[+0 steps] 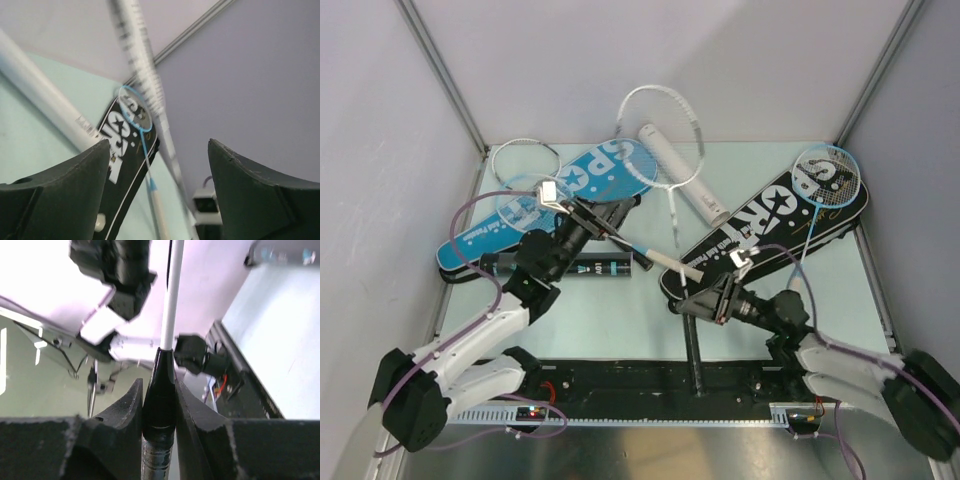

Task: Pack up the badminton gear
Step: Pick up the racket from the center of the board, then open the racket bag at the center of the board.

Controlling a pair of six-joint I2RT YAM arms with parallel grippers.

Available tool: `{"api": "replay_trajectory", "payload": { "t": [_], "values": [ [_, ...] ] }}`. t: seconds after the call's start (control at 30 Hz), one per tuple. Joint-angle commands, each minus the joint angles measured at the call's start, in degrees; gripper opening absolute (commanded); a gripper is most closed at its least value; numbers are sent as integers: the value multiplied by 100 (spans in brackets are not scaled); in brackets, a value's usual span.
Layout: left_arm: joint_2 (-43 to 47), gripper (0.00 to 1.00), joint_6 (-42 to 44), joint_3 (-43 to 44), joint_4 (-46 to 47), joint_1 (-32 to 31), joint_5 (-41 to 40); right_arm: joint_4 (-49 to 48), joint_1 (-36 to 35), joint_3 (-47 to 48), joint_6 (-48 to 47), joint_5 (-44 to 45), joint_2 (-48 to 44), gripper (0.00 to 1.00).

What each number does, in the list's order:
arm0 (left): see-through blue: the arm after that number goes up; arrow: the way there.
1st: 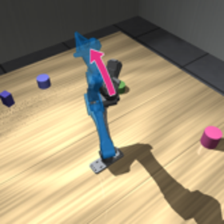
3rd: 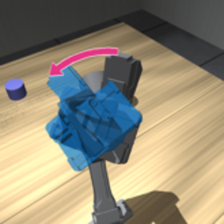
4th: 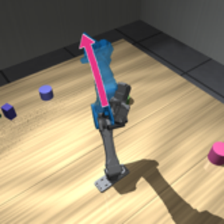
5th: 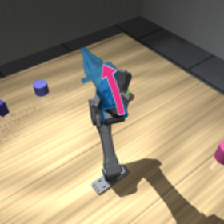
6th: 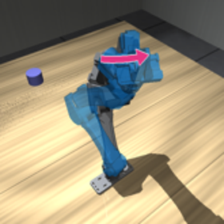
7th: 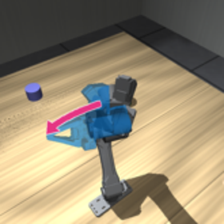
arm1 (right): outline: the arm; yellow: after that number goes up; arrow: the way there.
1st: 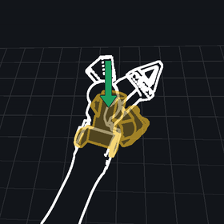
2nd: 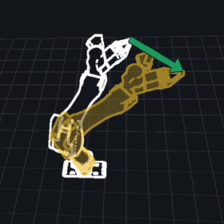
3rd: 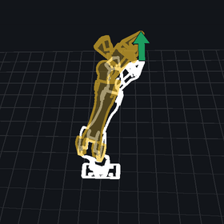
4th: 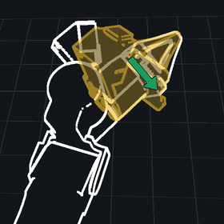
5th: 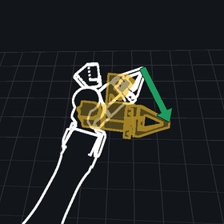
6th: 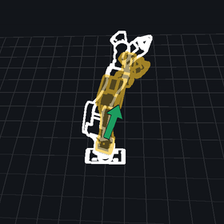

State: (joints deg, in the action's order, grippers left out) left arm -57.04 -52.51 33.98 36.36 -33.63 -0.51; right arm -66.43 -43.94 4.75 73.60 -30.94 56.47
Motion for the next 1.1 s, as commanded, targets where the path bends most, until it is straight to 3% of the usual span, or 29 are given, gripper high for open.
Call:
{"api": "replay_trajectory", "payload": {
  "t": [0.0,0.1,0.27,0.37,0.5,0.73,1.07],
  "values": [
    [355,82,886,-16,-1143,-39,155,1907,320,174,-336,1046,-1840,0],
    [393,83,1242,87,-1887,-77,125,3869,336,439,-575,1668,-3041,0],
    [166,80,2158,403,-2642,-342,-101,7262,170,1007,-137,2867,-4685,0],
    [-186,78,2894,872,-3131,-831,-544,8931,-183,1422,48,3582,-5240,0],
    [-791,77,3579,1380,-3257,-1550,-838,10474,-620,2109,126,4392,-5578,0],
    [-2220,72,4412,1894,-2737,-2464,-860,11573,-708,3321,-425,5515,-5526,0],
    [-3919,68,4825,2644,-2240,-2778,-379,11326,-705,4388,-1440,6468,-5001,0]
  ]
}}
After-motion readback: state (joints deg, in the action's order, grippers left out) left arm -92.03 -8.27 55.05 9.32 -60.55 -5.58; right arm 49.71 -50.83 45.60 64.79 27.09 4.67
